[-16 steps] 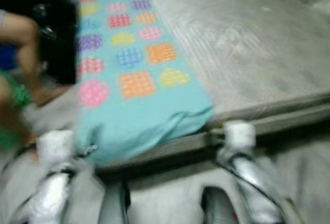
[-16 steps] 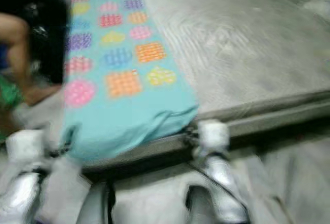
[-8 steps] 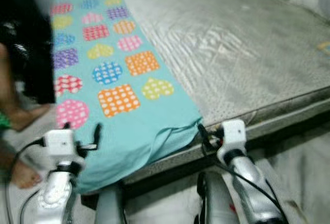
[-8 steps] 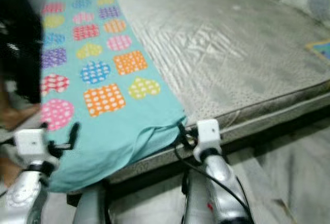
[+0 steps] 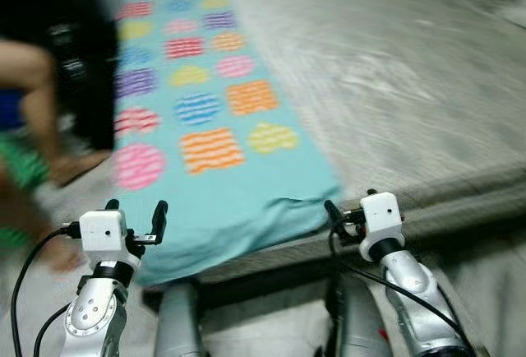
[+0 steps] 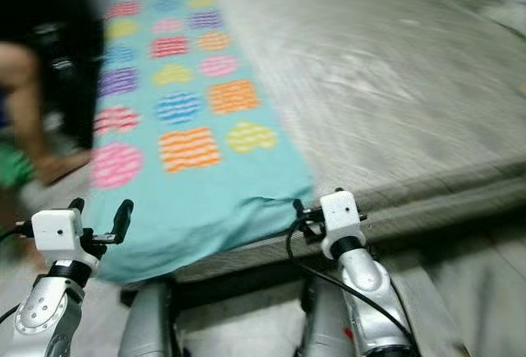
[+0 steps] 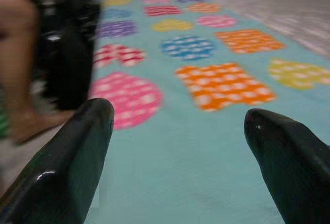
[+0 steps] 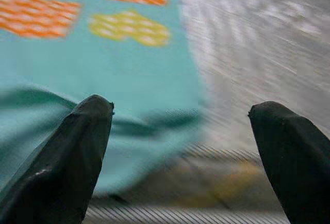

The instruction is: Clean up the room

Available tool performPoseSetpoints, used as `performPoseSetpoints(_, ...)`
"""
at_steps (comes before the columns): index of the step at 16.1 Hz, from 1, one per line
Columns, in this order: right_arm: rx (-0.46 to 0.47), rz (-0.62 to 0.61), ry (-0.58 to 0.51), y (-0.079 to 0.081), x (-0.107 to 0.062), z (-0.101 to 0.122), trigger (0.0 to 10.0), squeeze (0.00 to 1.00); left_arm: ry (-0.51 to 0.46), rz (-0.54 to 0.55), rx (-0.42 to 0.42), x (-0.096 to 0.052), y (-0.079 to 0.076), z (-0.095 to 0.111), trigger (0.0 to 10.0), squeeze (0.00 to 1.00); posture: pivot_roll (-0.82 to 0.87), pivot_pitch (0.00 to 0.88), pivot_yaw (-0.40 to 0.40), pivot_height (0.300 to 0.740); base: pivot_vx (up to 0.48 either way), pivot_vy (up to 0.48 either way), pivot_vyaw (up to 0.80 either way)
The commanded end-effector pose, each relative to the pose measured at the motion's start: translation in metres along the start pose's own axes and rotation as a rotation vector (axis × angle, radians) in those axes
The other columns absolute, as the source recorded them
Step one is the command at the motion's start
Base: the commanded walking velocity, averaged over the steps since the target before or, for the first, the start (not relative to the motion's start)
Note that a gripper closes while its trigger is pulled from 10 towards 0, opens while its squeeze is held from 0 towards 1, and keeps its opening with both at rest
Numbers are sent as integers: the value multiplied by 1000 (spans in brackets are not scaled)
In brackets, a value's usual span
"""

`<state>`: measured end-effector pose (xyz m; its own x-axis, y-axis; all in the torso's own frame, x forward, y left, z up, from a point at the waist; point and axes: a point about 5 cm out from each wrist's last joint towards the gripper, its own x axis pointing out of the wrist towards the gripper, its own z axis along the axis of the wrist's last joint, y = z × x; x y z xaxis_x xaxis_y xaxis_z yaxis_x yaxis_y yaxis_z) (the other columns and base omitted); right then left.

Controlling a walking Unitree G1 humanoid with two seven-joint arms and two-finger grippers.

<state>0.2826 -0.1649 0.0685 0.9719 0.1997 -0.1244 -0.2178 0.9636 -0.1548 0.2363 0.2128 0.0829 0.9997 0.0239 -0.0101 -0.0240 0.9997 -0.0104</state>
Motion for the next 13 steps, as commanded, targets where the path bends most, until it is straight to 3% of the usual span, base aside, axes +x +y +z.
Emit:
performPoseSetpoints(1, 40, 13, 10, 3, 1, -1, 10000, 0, 21, 8, 11, -3, 4, -2, 10000, 0, -101, 112, 31, 535, 0, 0, 0)
performPoseSetpoints(5, -4, 51, 72, 9, 10, -3, 10000, 0, 30, 0, 12, -4, 3, -3, 10000, 0, -92, 112, 29, 535, 0, 0, 0)
performPoseSetpoints(7, -157, 61, 87, 14, 17, 4, 10000, 0, 37, -3, 13, -6, 4, -4, 10000, 0, -87, 117, 33, 535, 0, 0, 0)
performPoseSetpoints(10, -81, -1, 103, 14, 22, 7, 10000, 0, 47, -10, 16, -6, 4, -5, 10000, 0, -84, 120, 39, 535, 0, 0, 0)
performPoseSetpoints(13, -193, -32, 135, 14, 20, 4, 10000, 0, 56, -21, 20, -5, 4, -6, 10000, 0, -81, 128, 49, 535, 0, 0, 0)
